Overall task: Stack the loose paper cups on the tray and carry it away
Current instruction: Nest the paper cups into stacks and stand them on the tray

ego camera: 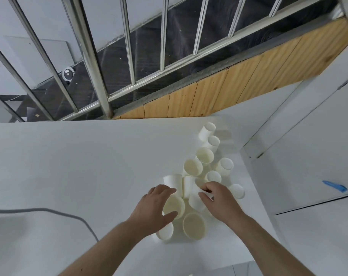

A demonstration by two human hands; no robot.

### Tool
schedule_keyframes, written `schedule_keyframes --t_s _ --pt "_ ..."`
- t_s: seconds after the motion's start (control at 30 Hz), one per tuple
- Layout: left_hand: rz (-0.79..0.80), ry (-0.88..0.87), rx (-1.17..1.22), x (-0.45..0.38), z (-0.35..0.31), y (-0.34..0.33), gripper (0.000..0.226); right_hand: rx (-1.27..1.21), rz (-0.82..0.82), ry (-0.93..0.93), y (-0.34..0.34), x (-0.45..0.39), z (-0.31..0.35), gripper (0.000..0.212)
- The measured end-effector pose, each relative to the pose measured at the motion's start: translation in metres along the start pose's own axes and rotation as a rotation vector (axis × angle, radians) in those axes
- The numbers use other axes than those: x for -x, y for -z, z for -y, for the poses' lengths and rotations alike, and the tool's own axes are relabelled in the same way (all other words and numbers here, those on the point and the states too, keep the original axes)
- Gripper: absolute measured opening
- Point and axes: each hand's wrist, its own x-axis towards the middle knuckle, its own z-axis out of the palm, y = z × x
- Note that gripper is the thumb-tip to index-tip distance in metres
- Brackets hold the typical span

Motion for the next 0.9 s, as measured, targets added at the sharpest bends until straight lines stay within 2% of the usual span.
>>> schedule_keyframes --t_s 0.2,0.3,0.4,0.5,0.67,0.77,0.9 --pt "-0.072 0.055 0.262 -0.013 -0.012 -0.004 0.078 -0.064 -0.077 0.27 0.002 0.011 0.016 0.012" --pt "-0.101 0.038 0.337 -0.017 -0.015 -0.006 0.071 -0.09 -0.092 0.358 -0.001 0.014 0.026 0.019" --pt "-0.133 0.054 0.404 -0.018 -0.017 -0.004 0.057 -0.098 -0.091 0.401 -0.003 0.017 0.033 0.018" --pt "-0.116 0.069 0.416 -0.017 -0.014 -0.004 0.055 -0.104 -0.099 0.37 -0.004 0.021 0.038 0.027" --pt "-0.092 0.022 0.339 -0.016 -0.01 -0.005 0.057 -0.11 -0.022 0.218 0.0 0.02 0.05 0.065" --pt "-0.089 -0.004 0.291 -0.016 -0.009 -0.01 0.06 -0.074 0.018 0.214 -0.002 0.017 0.051 0.064" --pt "0.007 -0.017 0.118 -0.018 -0.001 -0.017 0.077 -0.028 -0.045 0.179 -0.003 0.016 0.047 0.06"
